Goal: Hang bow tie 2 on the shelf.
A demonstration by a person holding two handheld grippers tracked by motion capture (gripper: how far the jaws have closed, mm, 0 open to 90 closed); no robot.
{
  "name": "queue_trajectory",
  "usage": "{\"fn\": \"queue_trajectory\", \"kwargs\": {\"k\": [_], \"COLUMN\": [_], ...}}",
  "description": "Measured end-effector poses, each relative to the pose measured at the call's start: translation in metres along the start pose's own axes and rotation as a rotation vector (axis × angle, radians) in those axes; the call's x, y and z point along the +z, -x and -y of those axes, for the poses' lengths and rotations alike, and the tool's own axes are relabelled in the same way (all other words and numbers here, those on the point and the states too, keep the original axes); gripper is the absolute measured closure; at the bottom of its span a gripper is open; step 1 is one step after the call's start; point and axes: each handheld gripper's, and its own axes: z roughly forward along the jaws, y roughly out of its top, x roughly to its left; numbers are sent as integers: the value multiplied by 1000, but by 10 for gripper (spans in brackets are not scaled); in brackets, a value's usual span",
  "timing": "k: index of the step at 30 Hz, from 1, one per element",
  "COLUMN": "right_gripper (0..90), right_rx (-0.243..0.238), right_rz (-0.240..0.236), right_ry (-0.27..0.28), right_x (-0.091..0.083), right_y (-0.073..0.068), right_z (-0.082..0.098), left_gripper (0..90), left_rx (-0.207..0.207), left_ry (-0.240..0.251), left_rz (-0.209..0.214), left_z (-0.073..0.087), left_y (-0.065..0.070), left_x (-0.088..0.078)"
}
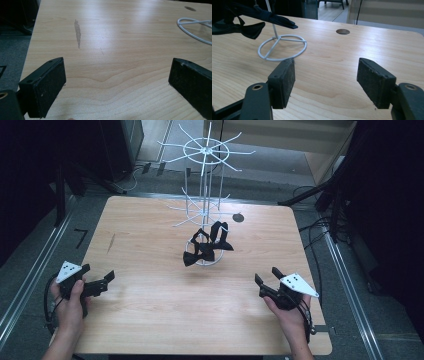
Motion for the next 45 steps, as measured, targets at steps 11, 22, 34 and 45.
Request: {"fn": "queue_trajectory", "kwargs": {"k": [11,22,34,45], "right_gripper": [322,323,326,328], "right_rx": [22,35,39,36], "right_rz": [34,61,82,113], "right_ry": [-19,-33,-45,-64], "right_x": [-15,-28,-37,-44], "right_y": [19,33,39,46], "right_z": [12,22,28,34], "left_gripper": [16,16,16,16], "left_rx": [-2,-3,-8,-22], "left_ry": [0,-1,-12,-33], "left_rz": [1,-1,3,11], "left_z": [0,0,-1,-1], "left_y": [0,0,0,0], "left_x": [0,0,1,2]}}
